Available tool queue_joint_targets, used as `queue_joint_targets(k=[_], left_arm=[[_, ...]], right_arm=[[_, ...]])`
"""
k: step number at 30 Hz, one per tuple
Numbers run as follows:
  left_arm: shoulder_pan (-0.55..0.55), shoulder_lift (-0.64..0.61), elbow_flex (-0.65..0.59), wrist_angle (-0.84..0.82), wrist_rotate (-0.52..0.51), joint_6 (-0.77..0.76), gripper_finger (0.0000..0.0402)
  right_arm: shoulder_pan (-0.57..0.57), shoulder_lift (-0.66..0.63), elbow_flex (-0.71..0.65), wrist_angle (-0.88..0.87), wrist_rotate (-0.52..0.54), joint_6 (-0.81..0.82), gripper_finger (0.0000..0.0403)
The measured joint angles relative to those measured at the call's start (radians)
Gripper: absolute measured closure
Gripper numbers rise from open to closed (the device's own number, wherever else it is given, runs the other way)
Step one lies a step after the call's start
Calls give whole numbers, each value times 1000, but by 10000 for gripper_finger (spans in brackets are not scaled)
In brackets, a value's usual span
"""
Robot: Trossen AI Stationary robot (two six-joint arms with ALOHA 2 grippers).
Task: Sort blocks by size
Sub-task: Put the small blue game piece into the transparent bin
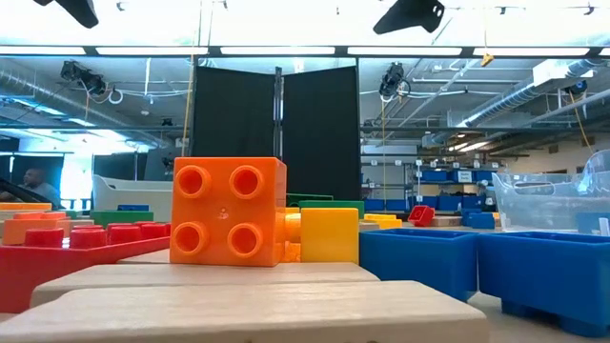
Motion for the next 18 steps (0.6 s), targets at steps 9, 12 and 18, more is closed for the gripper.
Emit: queue_joint_targets(k=[9, 12, 18], left_arm=[[0, 0, 0, -83, -18, 2, 199], [0, 0, 0, -113, -35, -1, 199], [0, 0, 0, -114, -99, -3, 199]], right_arm=[[185, 253, 184, -80, 35, 61, 122], [221, 366, 264, -164, 11, 29, 122], [261, 564, 382, -232, -120, 6, 122]])
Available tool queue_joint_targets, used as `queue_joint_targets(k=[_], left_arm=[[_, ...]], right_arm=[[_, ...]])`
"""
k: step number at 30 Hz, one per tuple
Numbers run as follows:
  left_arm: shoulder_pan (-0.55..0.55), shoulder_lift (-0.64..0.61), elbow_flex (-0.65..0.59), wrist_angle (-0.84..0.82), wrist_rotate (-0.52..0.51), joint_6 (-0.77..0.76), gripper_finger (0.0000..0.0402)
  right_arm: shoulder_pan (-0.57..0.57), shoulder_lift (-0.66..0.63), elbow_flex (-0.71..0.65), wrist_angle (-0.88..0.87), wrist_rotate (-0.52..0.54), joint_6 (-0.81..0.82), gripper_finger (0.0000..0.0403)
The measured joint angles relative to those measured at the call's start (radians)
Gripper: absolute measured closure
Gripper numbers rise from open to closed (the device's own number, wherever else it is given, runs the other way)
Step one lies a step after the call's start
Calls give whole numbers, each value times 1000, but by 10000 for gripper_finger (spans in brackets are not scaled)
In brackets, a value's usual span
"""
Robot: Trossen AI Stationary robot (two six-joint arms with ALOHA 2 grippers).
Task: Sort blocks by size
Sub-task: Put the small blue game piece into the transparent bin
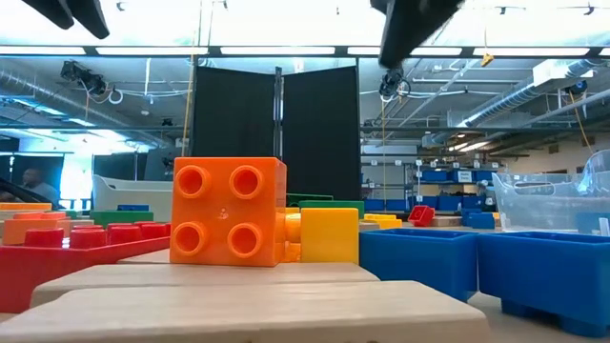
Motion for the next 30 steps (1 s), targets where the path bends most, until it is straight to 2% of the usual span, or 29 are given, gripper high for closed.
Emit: queue_joint_targets(k=[6, 14, 20, 25, 30], left_arm=[[0, 0, 0, 11, -20, -21, 199], [0, 0, 0, 11, -21, -55, 199], [0, 0, 0, 12, -20, -56, 199], [0, 0, 0, 13, -20, -56, 200], [0, 0, 0, 13, -20, -56, 200]], right_arm=[[25, 142, 83, -3, -65, 19, 122], [23, 260, 138, 8, -84, 63, 122], [24, 330, 145, 13, -146, 127, 122], [25, 342, 145, 23, -158, 165, 128], [23, 338, 145, 36, -142, 164, 153]])
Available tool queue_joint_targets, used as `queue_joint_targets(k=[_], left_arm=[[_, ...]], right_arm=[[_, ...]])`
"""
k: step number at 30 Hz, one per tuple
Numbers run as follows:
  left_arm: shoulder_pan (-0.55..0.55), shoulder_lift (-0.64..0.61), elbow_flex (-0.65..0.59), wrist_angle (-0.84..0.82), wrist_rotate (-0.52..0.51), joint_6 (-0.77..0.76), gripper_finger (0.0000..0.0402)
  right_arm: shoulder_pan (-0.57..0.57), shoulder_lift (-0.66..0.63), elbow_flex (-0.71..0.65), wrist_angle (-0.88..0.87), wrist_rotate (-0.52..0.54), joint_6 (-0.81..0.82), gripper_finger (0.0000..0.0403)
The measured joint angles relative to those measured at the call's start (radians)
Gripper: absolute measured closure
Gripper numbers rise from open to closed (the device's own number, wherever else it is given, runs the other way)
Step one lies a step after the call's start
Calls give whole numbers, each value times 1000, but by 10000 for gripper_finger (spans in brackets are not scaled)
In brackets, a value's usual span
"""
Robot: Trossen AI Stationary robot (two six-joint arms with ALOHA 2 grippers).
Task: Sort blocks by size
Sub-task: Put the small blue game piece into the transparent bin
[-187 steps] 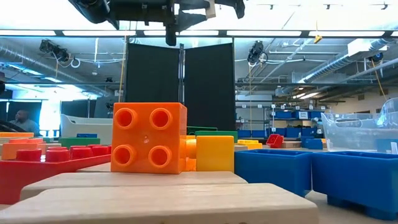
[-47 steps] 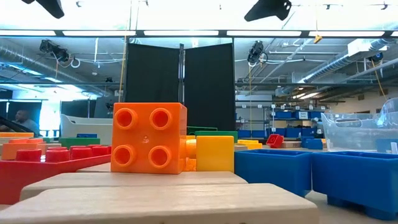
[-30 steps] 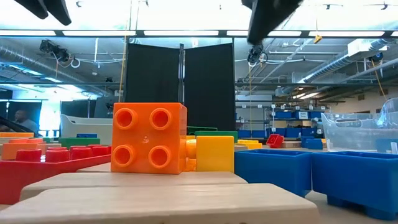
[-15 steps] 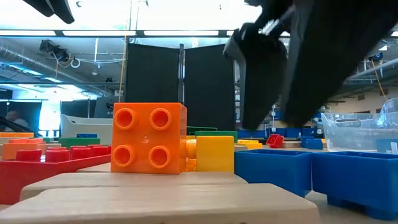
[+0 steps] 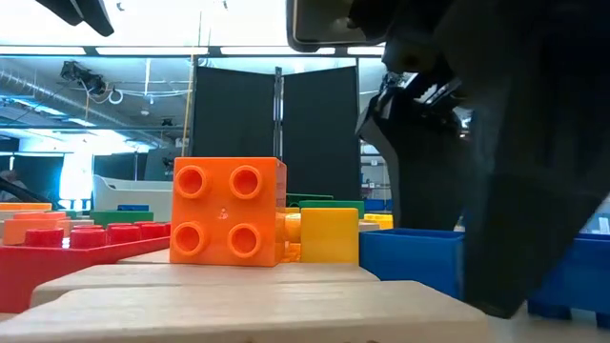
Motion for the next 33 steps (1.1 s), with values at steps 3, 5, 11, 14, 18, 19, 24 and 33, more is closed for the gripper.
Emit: queue_joint_targets(k=[3, 5, 11, 14, 18, 19, 24, 33], left_arm=[[0, 0, 0, 1, 0, 0, 200], [0, 0, 0, 7, 0, 0, 200], [0, 0, 0, 27, 0, 0, 200], [0, 0, 0, 36, 0, 0, 200], [0, 0, 0, 60, -10, 0, 200], [0, 0, 0, 58, -10, 0, 200], [0, 0, 0, 59, -12, 0, 200], [0, 0, 0, 60, -12, 0, 200]], right_arm=[[-2, 2, 0, 28, -10, -5, 169], [-2, 4, 0, 49, -13, -8, 177], [-8, 4, -1, 60, -14, -29, 210], [-11, 4, -1, 60, -17, -38, 233], [-15, 4, -1, 53, -18, -37, 255], [-15, 4, -1, 53, -18, -34, 256], [-15, 6, -2, 56, -25, 7, 247], [-18, 5, -1, 36, -83, 26, 193]])
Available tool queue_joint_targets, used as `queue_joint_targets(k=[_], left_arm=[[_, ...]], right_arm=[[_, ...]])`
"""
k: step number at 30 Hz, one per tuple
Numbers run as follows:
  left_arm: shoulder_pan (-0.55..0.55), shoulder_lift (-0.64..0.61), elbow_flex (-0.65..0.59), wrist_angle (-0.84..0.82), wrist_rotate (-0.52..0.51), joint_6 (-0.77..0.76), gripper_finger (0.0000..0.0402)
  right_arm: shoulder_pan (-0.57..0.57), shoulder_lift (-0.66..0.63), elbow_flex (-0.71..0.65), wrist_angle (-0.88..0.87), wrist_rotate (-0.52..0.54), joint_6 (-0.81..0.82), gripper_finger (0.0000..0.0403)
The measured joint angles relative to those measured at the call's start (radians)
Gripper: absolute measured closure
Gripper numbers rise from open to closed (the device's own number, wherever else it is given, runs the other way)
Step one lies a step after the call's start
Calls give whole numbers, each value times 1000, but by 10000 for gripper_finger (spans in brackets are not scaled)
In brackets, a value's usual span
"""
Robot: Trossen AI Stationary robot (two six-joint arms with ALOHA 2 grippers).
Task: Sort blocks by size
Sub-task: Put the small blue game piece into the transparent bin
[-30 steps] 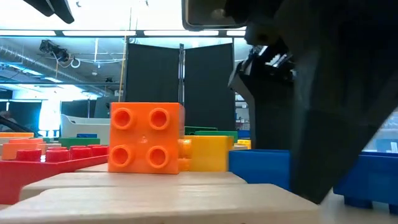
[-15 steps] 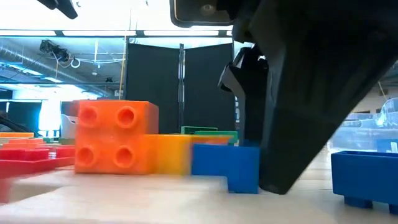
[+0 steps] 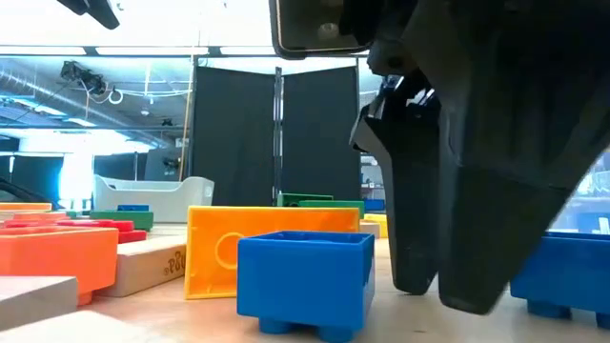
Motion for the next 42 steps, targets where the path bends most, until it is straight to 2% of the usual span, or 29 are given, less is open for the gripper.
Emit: queue_joint_targets(k=[9, 15, 24, 32, 42], left_arm=[[0, 0, 0, 14, -33, 0, 200], [0, 0, 0, 30, -49, 0, 200], [0, 0, 0, 52, -49, 0, 200], [0, 0, 0, 52, -49, 0, 200], [0, 0, 0, 63, -49, 0, 200]], right_arm=[[-22, 0, 43, -61, -40, -4, 119], [-33, -1, 77, -157, -40, -31, 94], [0, -1, 71, -205, -94, -71, 96], [22, -1, 71, -219, -72, -131, 98], [41, -1, 71, -224, -56, -374, 111]])
